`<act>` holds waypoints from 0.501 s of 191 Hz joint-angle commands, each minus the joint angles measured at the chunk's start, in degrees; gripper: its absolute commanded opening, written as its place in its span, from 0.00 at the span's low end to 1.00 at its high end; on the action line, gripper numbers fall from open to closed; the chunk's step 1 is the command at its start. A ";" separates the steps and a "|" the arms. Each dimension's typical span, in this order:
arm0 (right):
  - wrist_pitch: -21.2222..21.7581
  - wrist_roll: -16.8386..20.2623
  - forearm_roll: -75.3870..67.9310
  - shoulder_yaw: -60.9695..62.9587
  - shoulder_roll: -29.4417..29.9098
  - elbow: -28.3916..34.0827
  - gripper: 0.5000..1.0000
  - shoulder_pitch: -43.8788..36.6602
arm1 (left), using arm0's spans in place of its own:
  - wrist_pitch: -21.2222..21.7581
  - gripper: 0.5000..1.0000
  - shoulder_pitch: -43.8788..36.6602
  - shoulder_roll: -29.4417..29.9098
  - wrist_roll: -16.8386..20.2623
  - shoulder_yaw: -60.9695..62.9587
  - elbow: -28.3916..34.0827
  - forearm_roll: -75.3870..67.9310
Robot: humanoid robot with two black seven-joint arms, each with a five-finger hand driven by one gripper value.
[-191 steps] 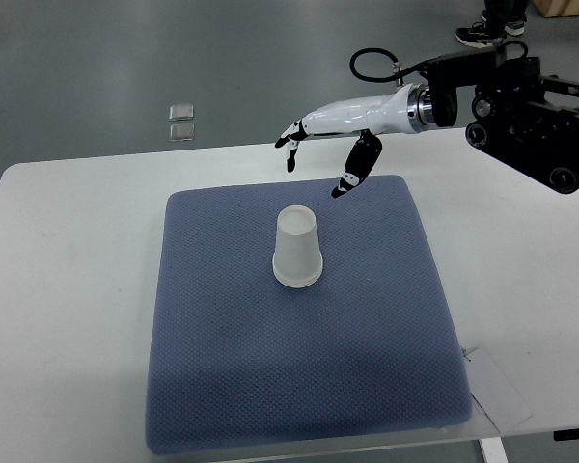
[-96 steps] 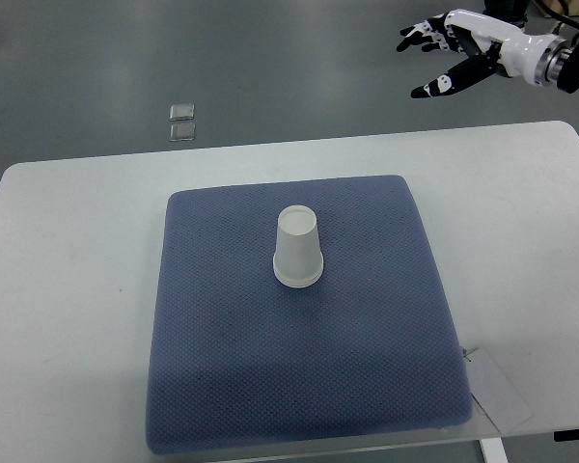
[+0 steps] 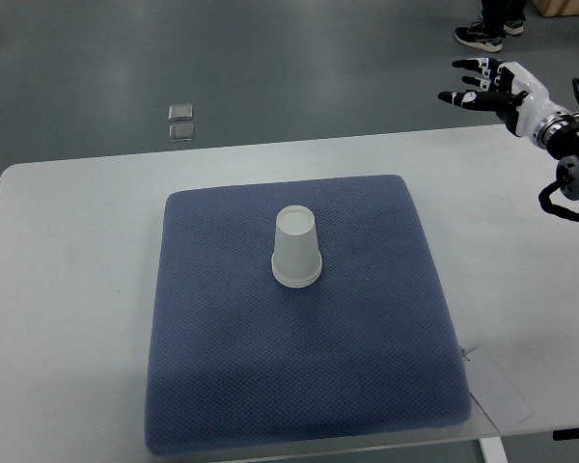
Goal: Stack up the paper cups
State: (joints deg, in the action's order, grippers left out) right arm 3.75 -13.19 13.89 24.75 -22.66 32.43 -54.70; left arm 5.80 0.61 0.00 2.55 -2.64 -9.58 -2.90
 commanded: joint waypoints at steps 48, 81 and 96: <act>0.65 -0.26 -10.99 1.09 2.89 1.06 0.82 1.52 | 0.00 1.00 0.00 0.00 0.00 0.00 0.00 0.00; 0.56 -0.70 -11.08 1.18 4.38 1.67 0.82 2.23 | 0.00 1.00 0.00 0.00 0.00 0.00 0.00 0.00; 0.47 -0.79 -11.17 1.26 5.70 1.67 0.82 2.58 | 0.00 1.00 0.00 0.00 0.00 0.00 0.00 0.00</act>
State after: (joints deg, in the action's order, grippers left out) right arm 4.37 -13.86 2.80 25.93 -18.45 34.06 -52.52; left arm 5.80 0.61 0.00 2.55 -2.64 -9.58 -2.90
